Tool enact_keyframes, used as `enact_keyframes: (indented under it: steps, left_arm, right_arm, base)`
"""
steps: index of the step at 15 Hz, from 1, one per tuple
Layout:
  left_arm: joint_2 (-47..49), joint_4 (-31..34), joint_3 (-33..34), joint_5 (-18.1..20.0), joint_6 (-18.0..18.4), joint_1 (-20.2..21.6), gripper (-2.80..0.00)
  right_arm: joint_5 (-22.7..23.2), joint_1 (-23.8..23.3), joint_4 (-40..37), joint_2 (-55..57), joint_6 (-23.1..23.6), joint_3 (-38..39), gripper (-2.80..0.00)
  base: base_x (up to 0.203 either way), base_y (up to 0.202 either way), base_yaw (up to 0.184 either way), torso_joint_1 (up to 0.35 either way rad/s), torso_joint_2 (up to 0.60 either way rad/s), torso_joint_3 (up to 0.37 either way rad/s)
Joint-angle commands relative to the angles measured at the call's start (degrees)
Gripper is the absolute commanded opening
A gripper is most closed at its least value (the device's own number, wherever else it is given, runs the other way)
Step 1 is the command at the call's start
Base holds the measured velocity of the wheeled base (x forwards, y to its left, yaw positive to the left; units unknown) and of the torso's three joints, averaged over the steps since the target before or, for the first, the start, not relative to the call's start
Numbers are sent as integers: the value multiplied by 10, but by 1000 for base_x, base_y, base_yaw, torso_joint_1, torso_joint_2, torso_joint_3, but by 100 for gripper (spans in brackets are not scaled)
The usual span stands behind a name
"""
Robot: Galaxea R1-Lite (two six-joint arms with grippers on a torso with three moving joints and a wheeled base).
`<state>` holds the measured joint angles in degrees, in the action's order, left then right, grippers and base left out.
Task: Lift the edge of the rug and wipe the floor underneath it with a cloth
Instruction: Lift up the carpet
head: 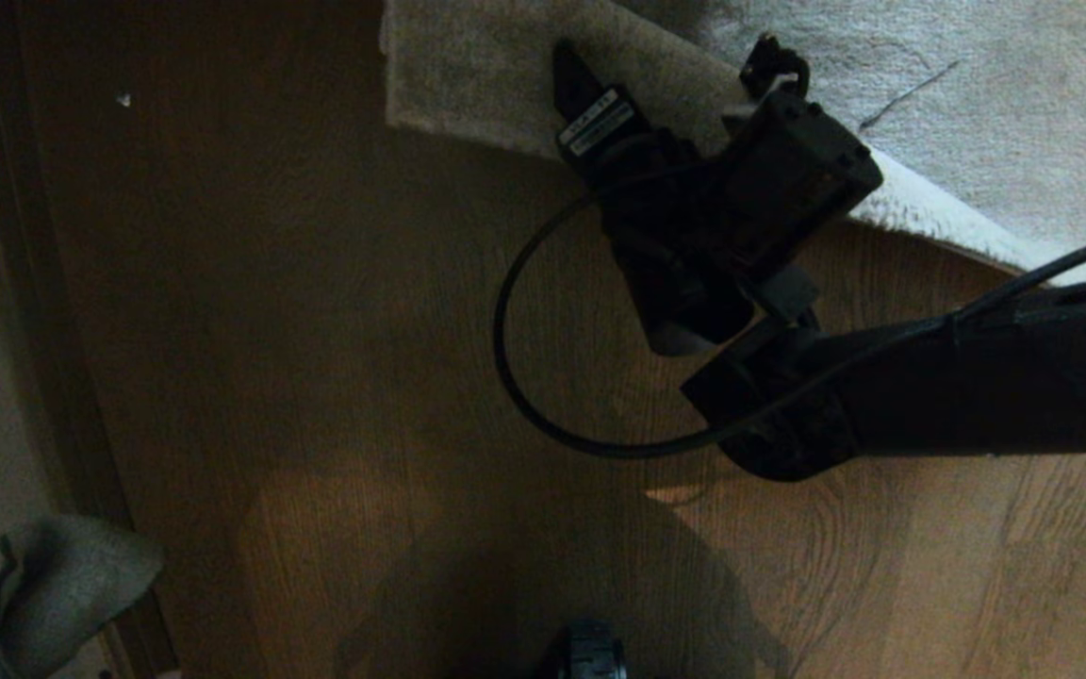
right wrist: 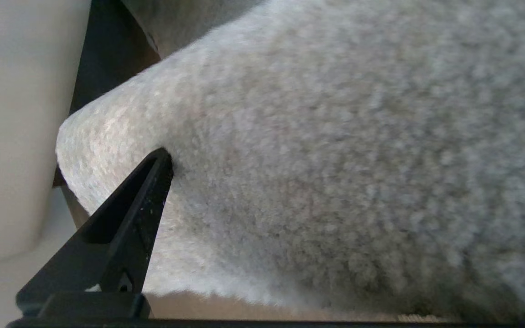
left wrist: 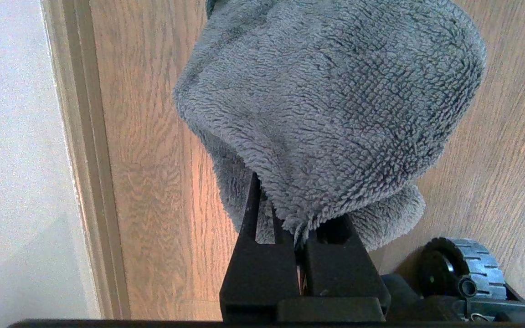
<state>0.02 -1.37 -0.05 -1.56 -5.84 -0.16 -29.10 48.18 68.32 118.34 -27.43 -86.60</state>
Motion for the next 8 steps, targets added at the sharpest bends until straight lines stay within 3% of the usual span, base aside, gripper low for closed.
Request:
enact_keyframes:
  steps: [1,8]
  left_arm:
    - [0,0,0,0,0,0,-280]
    - [0,0,0,0,0,1,-280]
  right_arm:
    - [-1,4,-16,-17,2,1,0]
    - [-7,3,-103,-42,11,1,0]
  base:
    - [0,0,0,0,0,0]
    - [0,0,0,0,0,0]
